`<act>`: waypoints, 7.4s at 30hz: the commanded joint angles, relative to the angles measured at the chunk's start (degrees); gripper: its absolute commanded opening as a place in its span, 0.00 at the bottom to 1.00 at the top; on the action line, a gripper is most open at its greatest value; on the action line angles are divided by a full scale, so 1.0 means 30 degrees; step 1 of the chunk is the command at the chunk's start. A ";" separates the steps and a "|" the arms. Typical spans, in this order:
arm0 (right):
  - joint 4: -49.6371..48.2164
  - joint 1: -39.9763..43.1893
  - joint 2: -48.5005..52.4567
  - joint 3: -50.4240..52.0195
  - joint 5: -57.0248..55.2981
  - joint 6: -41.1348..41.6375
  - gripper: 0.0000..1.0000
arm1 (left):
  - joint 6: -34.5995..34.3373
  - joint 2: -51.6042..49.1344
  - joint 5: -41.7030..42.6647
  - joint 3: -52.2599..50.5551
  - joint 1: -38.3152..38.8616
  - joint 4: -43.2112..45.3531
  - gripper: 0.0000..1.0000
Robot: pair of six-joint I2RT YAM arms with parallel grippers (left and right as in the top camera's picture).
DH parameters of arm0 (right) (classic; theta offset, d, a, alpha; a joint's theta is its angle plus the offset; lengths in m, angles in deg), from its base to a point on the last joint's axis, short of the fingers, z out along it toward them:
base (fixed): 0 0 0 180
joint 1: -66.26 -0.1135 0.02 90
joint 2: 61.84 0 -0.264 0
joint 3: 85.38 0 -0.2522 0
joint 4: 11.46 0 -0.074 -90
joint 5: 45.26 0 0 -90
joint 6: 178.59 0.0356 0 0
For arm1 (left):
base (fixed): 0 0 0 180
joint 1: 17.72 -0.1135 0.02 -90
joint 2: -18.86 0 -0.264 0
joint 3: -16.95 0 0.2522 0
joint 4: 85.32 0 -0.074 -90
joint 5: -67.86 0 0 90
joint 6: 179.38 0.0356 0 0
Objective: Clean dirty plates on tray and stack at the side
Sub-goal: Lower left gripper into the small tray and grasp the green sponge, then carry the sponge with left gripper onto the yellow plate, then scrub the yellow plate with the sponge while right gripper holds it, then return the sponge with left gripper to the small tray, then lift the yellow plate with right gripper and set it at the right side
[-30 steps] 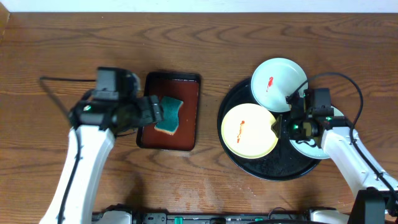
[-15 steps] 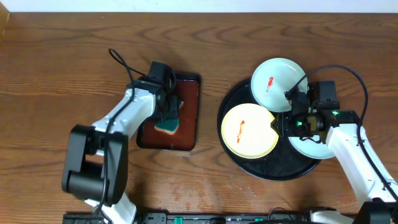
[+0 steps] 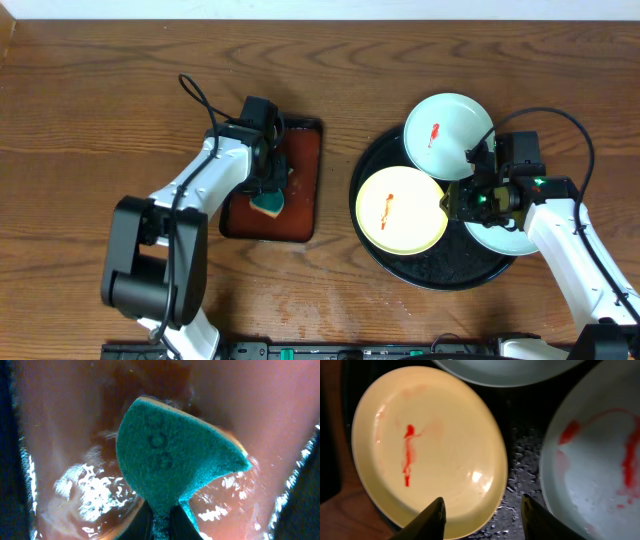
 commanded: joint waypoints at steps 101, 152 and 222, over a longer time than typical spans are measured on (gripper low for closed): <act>-0.3271 -0.0444 0.6615 -0.0044 -0.0707 0.0532 0.01 | -0.5399 -0.6768 -0.9158 1.0258 0.9238 -0.4779 0.08; -0.3701 -0.0459 0.6615 -0.0044 -0.0517 -0.0189 0.07 | -0.3330 -0.0488 -0.3016 0.9420 0.2091 -0.8400 0.08; -0.5595 -1.6830 -0.5770 -0.0066 -2.5165 -0.8684 0.01 | -0.3330 1.0302 -0.2157 0.6091 0.1515 -0.7774 0.84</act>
